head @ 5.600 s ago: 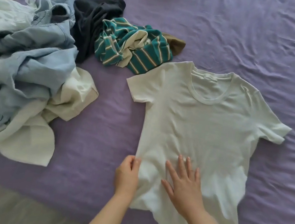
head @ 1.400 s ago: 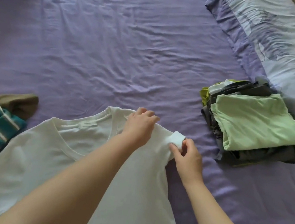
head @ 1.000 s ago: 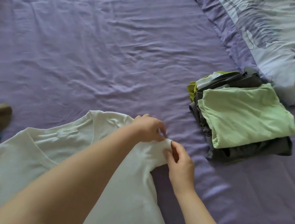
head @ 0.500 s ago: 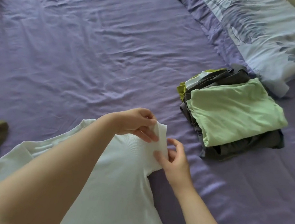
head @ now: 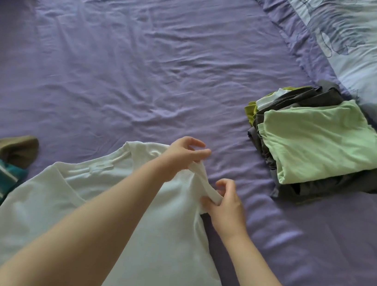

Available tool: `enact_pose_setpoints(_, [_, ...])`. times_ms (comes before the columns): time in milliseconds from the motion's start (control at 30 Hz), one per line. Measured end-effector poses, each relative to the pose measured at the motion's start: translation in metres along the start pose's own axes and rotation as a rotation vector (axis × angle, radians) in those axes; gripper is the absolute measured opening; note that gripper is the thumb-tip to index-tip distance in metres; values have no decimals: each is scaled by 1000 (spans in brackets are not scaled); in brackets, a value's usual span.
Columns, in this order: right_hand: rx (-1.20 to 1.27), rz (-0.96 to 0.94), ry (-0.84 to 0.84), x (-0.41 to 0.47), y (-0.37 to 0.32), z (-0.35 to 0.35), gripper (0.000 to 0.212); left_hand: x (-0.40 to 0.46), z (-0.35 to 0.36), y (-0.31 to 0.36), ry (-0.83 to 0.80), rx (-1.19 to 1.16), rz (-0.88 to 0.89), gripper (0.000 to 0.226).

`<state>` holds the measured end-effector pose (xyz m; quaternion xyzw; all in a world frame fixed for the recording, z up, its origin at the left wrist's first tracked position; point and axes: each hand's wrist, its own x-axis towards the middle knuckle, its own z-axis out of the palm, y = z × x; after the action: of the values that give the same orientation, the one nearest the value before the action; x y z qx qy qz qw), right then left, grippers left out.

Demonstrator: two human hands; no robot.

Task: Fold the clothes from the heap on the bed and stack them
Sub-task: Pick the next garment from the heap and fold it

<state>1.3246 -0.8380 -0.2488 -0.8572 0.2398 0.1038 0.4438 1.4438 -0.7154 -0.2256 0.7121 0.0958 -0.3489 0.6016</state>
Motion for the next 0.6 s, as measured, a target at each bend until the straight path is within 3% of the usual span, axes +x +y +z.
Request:
enact_pose_setpoints(133, [-16,-222,116,-17,-8,13,41,-14,-14,-12,7,-29,13,48])
enact_pose_setpoints(367, [-171,-448,89,-38,-4,32,57,-55,-60,-44,32,-122,-17,60])
enact_pose_setpoints(433, [-202,-426,67,-44,-1,36,52,-64,-66,-57,87,20,-22,62])
enact_pose_setpoints(500, [-260,-430,62,-49,2,36,44,-69,-69,-68,148,326,4,62])
enact_pose_setpoints(600, [-367,-508,69,-56,10,35,32,-71,-67,-74,278,616,118,45])
